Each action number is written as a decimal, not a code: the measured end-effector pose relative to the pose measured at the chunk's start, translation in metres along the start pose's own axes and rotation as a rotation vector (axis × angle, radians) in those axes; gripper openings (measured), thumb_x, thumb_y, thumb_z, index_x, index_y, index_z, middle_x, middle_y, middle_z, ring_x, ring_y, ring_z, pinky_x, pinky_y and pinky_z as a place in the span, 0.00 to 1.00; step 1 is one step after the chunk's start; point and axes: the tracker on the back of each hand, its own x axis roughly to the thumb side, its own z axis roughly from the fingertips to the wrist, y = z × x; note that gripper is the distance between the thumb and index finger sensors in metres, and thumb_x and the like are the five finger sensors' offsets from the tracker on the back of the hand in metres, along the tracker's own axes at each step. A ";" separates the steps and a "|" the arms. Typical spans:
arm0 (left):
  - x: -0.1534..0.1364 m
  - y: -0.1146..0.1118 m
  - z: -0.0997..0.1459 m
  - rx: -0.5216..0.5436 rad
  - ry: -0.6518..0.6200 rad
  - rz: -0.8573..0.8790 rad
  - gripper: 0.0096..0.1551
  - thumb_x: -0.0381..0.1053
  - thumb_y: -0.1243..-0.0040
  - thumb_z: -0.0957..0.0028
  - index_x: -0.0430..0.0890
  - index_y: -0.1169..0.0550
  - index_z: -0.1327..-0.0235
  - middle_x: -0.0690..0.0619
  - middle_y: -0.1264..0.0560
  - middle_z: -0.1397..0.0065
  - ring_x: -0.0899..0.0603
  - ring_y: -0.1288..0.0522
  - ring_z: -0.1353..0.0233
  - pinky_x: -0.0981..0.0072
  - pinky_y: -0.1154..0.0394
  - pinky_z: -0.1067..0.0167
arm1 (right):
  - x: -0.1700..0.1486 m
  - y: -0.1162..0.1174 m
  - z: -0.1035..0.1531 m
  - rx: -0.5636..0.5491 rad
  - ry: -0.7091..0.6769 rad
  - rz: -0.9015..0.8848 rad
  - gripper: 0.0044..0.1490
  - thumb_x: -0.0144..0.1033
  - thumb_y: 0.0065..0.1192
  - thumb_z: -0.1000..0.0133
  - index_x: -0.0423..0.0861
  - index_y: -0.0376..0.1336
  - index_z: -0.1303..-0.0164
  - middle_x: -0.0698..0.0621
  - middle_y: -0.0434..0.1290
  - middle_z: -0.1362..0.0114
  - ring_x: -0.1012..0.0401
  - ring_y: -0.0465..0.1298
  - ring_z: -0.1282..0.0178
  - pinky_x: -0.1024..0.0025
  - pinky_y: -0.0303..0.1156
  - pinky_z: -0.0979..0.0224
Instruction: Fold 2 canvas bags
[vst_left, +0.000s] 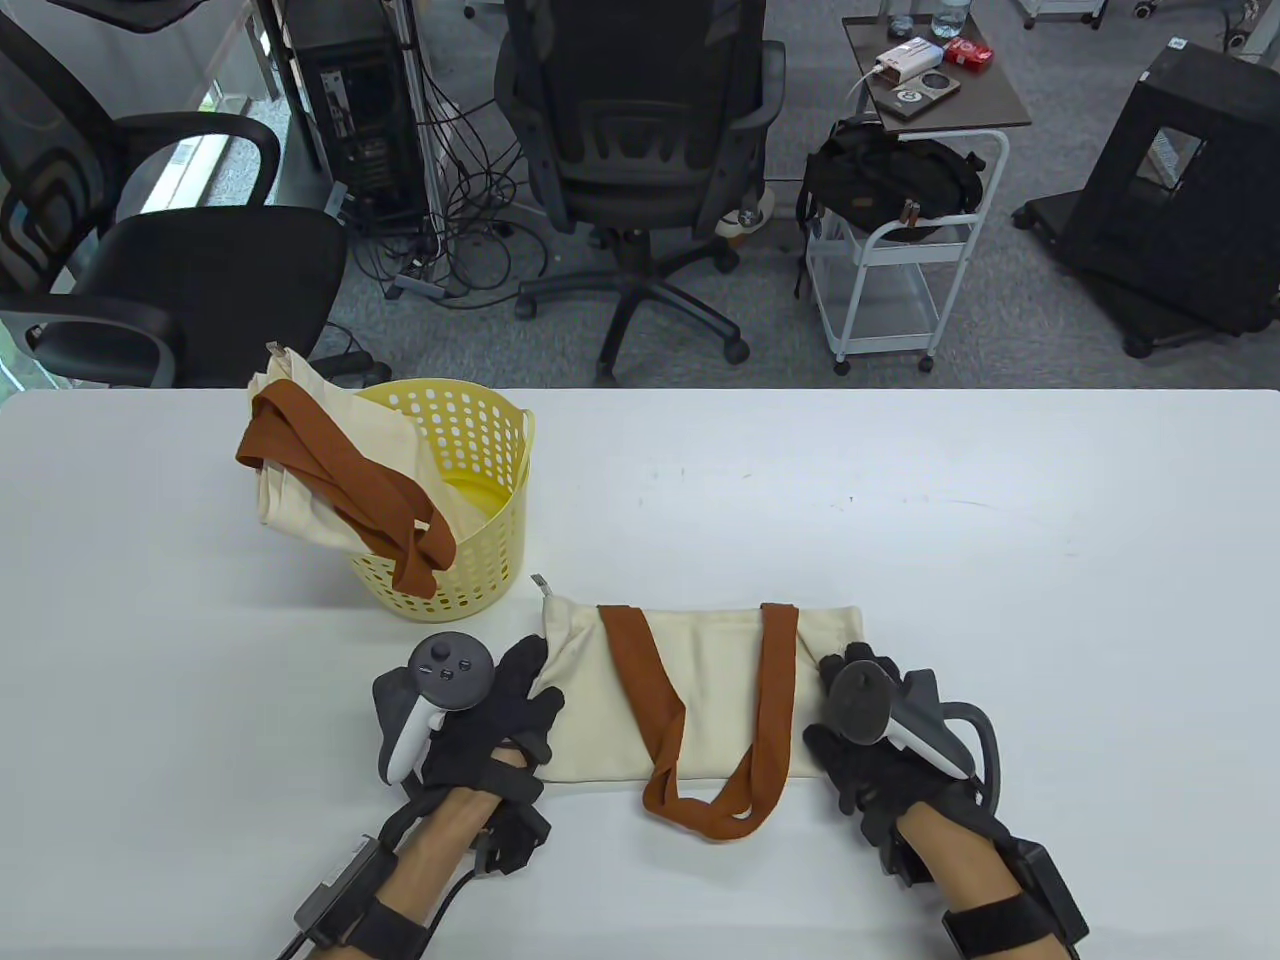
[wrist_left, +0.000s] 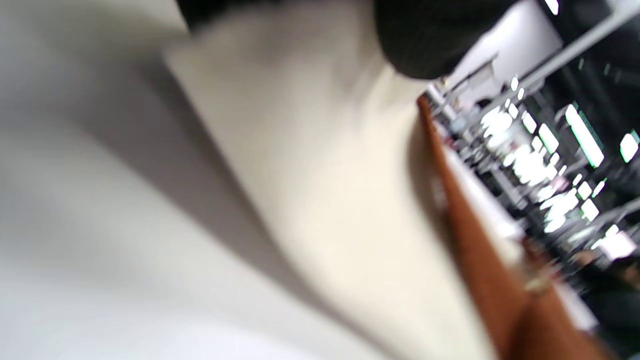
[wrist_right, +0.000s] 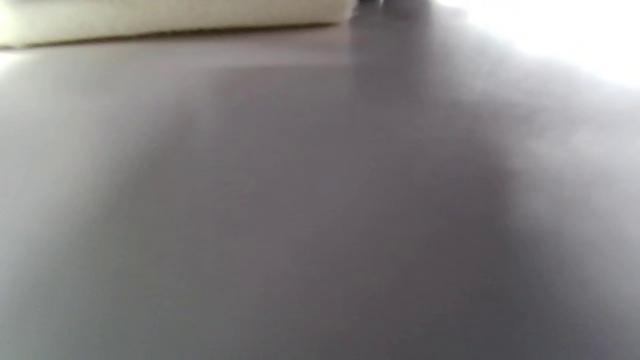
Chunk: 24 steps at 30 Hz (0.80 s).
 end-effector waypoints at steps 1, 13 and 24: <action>0.000 0.001 0.001 -0.005 -0.007 0.056 0.36 0.49 0.36 0.52 0.50 0.37 0.30 0.51 0.27 0.32 0.43 0.17 0.36 0.48 0.26 0.31 | 0.000 0.000 0.000 -0.001 -0.002 0.002 0.47 0.58 0.49 0.46 0.55 0.38 0.22 0.47 0.35 0.15 0.48 0.43 0.15 0.48 0.47 0.17; 0.030 0.008 0.016 -0.169 -0.167 0.469 0.34 0.48 0.37 0.51 0.48 0.35 0.31 0.49 0.26 0.32 0.44 0.14 0.40 0.49 0.22 0.37 | 0.030 0.000 0.012 -0.012 -0.064 -0.011 0.48 0.59 0.52 0.46 0.53 0.41 0.21 0.46 0.39 0.15 0.47 0.47 0.16 0.48 0.50 0.18; 0.050 -0.035 0.018 -0.263 -0.288 0.496 0.33 0.46 0.38 0.51 0.49 0.34 0.31 0.49 0.27 0.30 0.43 0.16 0.37 0.48 0.24 0.34 | 0.053 -0.006 0.027 -0.015 -0.146 -0.151 0.44 0.55 0.50 0.46 0.51 0.46 0.22 0.43 0.46 0.15 0.47 0.55 0.18 0.50 0.57 0.20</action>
